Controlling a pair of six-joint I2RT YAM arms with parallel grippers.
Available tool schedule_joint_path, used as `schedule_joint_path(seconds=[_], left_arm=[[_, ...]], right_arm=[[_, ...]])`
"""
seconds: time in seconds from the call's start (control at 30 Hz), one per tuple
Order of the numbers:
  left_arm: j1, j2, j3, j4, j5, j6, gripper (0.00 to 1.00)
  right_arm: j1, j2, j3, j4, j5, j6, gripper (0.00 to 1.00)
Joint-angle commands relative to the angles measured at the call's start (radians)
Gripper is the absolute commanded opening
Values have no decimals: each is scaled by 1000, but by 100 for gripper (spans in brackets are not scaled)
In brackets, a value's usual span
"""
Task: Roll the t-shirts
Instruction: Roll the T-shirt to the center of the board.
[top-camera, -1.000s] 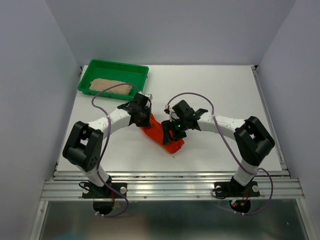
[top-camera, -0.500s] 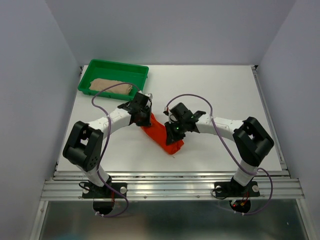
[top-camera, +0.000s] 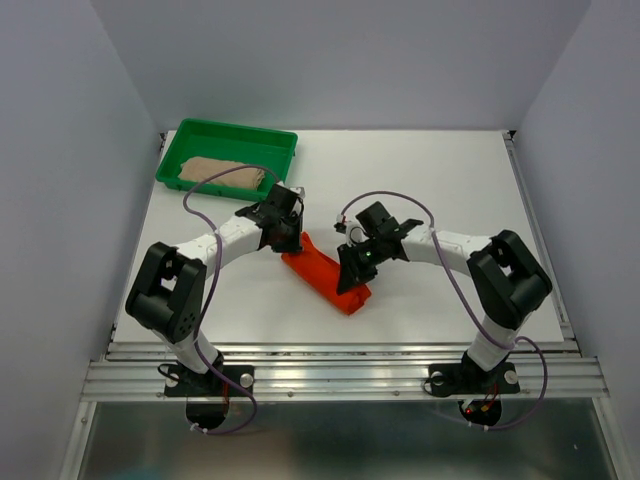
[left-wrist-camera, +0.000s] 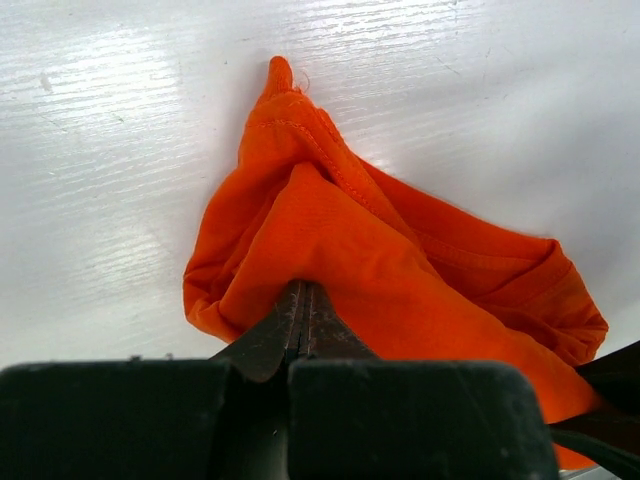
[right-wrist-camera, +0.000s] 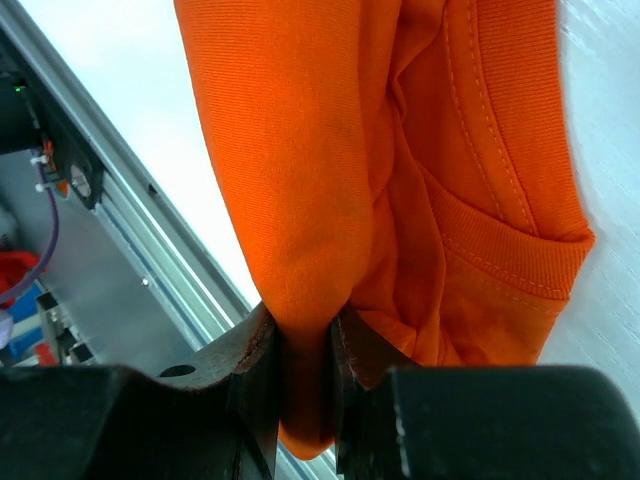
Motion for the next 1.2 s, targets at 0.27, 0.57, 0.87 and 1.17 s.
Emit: schedule_joint_path(seconds=[0.27, 0.57, 0.87, 1.17], left_arm=[[-1, -31, 63, 8, 32, 14, 0], [-6, -90, 54, 4, 72, 28, 0], [-31, -135, -10, -12, 87, 37, 0], [-52, -95, -1, -19, 90, 46, 0]], right_arm=[[-75, -13, -117, 88, -114, 6, 1], [-114, 43, -153, 143, -117, 25, 1], [-156, 88, -129, 142, -163, 19, 1], [-196, 137, -121, 142, -201, 15, 1]])
